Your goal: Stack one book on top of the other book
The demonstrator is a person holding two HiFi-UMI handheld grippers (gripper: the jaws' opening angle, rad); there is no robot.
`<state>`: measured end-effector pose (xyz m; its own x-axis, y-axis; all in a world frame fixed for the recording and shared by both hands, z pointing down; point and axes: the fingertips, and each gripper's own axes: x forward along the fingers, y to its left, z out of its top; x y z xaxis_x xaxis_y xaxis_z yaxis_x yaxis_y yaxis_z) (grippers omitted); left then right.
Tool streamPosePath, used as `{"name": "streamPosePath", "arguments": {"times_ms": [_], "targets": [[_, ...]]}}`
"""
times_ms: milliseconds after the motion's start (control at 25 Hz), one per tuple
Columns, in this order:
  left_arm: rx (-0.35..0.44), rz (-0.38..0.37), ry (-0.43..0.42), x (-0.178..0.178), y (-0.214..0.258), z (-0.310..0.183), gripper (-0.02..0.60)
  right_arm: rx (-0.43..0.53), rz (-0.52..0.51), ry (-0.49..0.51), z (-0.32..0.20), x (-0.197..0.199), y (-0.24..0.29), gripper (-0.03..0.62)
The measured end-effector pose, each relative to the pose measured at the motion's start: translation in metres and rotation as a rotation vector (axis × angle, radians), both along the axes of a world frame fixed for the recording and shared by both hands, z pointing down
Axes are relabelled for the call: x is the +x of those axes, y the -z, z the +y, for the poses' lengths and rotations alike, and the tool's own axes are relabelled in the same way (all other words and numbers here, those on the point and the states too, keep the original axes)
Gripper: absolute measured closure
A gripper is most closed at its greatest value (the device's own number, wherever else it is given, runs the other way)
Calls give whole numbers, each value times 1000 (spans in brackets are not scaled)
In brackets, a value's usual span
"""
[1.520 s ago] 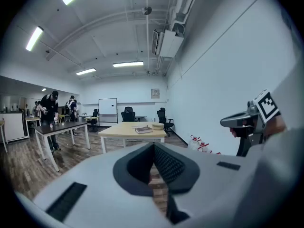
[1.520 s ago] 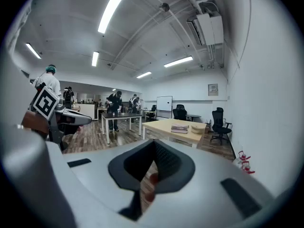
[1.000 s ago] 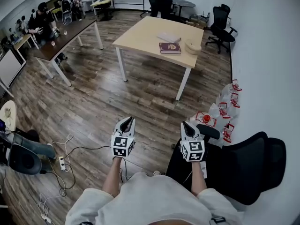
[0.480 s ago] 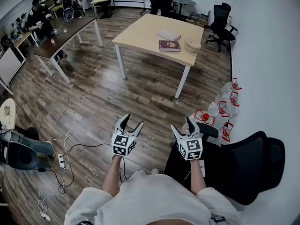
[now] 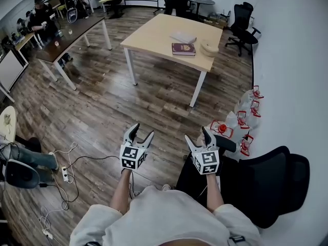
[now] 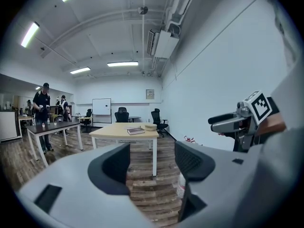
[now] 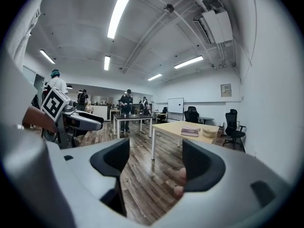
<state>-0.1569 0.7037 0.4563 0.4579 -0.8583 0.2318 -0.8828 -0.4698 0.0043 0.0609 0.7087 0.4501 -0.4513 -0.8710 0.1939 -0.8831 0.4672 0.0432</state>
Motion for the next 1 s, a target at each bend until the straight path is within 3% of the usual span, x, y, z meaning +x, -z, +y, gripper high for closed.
{"name": "streamPosePath", "arguments": {"times_ms": [560, 1000], "targets": [[-20, -16, 25, 3, -15, -28, 288, -16, -4, 14, -35, 4, -16, 269], [-26, 11, 21, -14, -28, -116, 290, -21, 11, 3, -115, -13, -21, 275]]}}
